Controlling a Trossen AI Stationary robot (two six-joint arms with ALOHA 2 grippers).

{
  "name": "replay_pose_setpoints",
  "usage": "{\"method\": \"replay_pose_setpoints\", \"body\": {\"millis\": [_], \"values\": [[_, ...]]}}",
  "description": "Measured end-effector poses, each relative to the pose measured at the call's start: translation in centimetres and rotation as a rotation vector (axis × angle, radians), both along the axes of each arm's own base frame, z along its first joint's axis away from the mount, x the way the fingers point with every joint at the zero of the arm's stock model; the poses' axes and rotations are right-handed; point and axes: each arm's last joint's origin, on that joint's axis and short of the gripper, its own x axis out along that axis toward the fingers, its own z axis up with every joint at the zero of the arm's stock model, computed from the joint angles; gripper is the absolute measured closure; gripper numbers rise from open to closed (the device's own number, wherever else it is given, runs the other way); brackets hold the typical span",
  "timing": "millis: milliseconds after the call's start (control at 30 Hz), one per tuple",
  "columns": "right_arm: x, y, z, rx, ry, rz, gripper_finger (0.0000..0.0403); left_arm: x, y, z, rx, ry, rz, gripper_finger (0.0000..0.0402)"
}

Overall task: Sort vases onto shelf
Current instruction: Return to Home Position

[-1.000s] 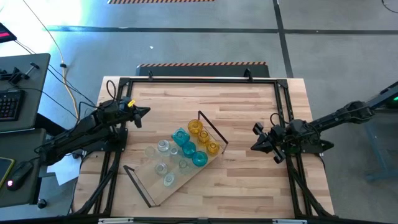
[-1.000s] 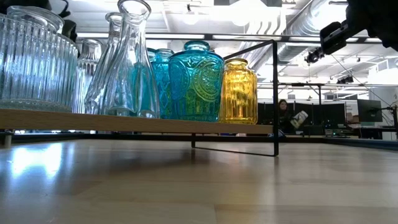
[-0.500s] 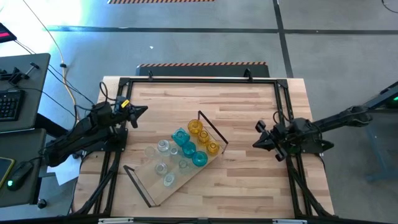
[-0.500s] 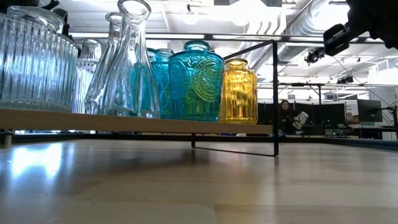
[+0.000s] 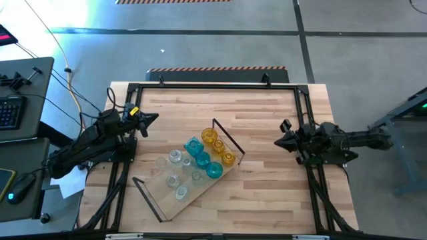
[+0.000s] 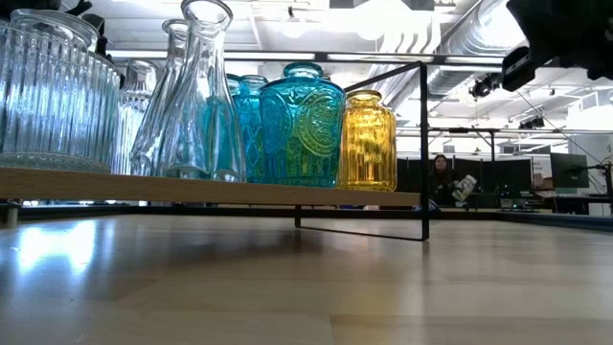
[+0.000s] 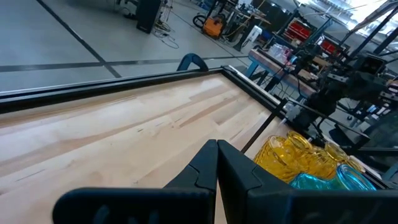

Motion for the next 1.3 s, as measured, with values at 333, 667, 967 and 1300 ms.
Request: {"method": "replay_pose_setpoints", "body": {"millis": [333, 667, 967, 1300], "values": [[-0.8, -2.1, -0.1, 0.001, -0.013, -0.225, 0.0402, 0.0, 0.0, 0.0, 0.0, 0.001, 0.0, 0.0402], [-1.1, -3.5, -0.2, 0.001, -0.004, -0.385, 0.0402, 0.0, 0.0, 0.0, 0.0, 0.001, -0.002, 0.0401], [-1.3, -4.5, -0.4, 0.007, 0.025, -0.493, 0.0402, 0.0, 0.0, 0.0, 0.0, 0.001, -0.002, 0.0401], [-1.4, -4.7, -0.5, 0.009, 0.034, -0.512, 0.0402, 0.6, 0.0, -0.6, 0.018, -0.034, -0.039, 0.0401]]}}
